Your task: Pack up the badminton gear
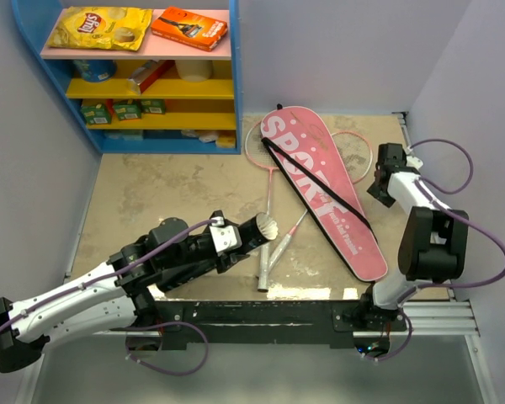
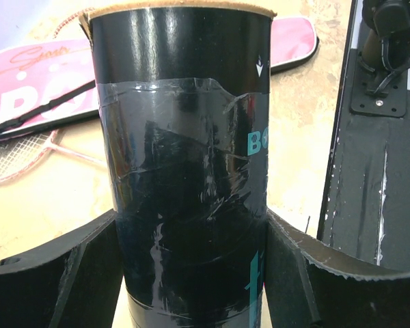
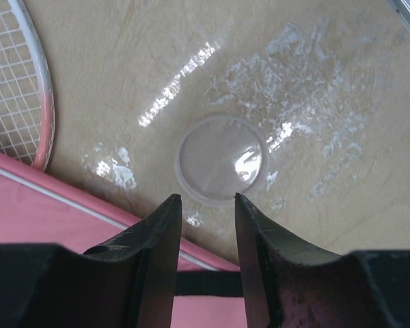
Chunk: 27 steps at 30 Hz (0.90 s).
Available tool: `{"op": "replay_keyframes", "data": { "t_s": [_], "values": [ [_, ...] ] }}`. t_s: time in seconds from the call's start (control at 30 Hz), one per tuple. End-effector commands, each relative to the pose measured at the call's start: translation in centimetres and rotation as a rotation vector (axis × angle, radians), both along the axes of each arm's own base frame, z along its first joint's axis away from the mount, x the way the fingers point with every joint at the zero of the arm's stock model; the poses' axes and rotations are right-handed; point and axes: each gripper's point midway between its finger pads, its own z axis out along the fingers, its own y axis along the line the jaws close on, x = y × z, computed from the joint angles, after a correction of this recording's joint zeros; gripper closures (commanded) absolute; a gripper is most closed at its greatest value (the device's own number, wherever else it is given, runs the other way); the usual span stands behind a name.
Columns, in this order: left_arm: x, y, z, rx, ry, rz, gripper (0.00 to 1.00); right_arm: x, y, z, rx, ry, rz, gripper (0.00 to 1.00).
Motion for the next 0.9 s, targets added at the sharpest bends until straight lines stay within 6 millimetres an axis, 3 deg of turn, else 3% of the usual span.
{"op": "replay_keyframes", "data": {
  "t_s": [0.0,0.33,0.6,0.87],
  "values": [
    [0.0,-0.3,4.0,-0.102,-0.045,0.003,1.0,3.0,-1.2,0.7,-0.025,-0.082,-0.036,0.6],
    [0.0,-0.4,3.8,-0.098,-0.044,-0.004,1.0,4.2,-0.8,-2.3,0.008,-0.06,-0.033,0.6],
    [0.1,-0.4,3.6,-0.092,-0.043,0.0,1.0,3.7,-0.8,-3.9,0.005,-0.03,-0.021,0.63],
    [0.3,-0.5,3.4,-0.084,-0.042,0.006,1.0,3.5,-0.5,-4.4,0.013,-0.027,-0.009,0.82]
  ]
}}
